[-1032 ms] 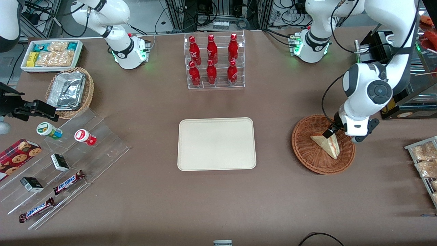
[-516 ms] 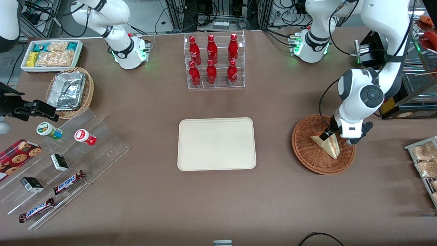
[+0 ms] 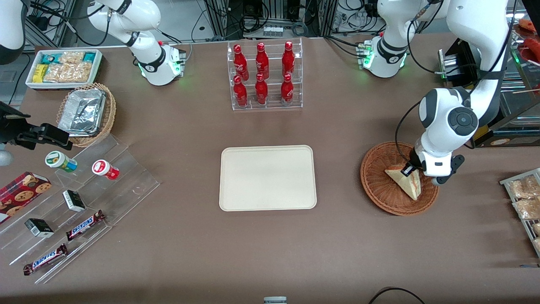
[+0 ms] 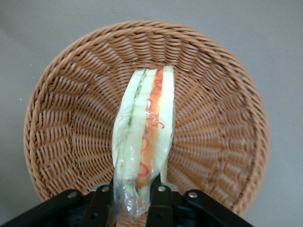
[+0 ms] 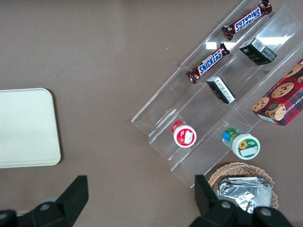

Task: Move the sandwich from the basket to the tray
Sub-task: 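Close the left gripper on the sandwich's wrapped end, then lift the sandwich and carry it with the left gripper to the cream tray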

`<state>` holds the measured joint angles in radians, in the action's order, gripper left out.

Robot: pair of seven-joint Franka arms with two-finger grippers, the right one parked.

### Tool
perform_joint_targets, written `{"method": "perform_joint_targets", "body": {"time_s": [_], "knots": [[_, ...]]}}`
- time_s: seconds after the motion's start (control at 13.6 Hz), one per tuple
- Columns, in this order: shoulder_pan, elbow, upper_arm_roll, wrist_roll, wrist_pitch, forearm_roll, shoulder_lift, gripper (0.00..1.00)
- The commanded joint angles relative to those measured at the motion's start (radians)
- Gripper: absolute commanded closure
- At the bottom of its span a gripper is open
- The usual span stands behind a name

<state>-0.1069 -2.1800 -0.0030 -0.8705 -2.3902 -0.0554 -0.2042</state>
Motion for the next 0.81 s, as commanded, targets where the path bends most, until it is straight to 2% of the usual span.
{"method": "perform_joint_targets", "body": {"time_s": [0.0, 0.15, 0.29, 0.44, 0.59, 0.74], "knots": [[-0.027, 0.094, -0.014, -0.027, 0.158, -0.049, 0.018, 1.00], [-0.025, 0.194, -0.099, -0.024, 0.366, -0.147, 0.034, 1.00], [-0.025, 0.349, -0.193, -0.027, 0.538, -0.161, 0.014, 1.00], [-0.027, 0.436, -0.305, -0.027, 0.638, -0.161, -0.020, 1.00], [-0.027, 0.466, -0.412, -0.035, 0.620, -0.155, -0.056, 1.00], [-0.027, 0.549, -0.535, -0.042, 0.603, -0.167, -0.148, 1.00]]}}
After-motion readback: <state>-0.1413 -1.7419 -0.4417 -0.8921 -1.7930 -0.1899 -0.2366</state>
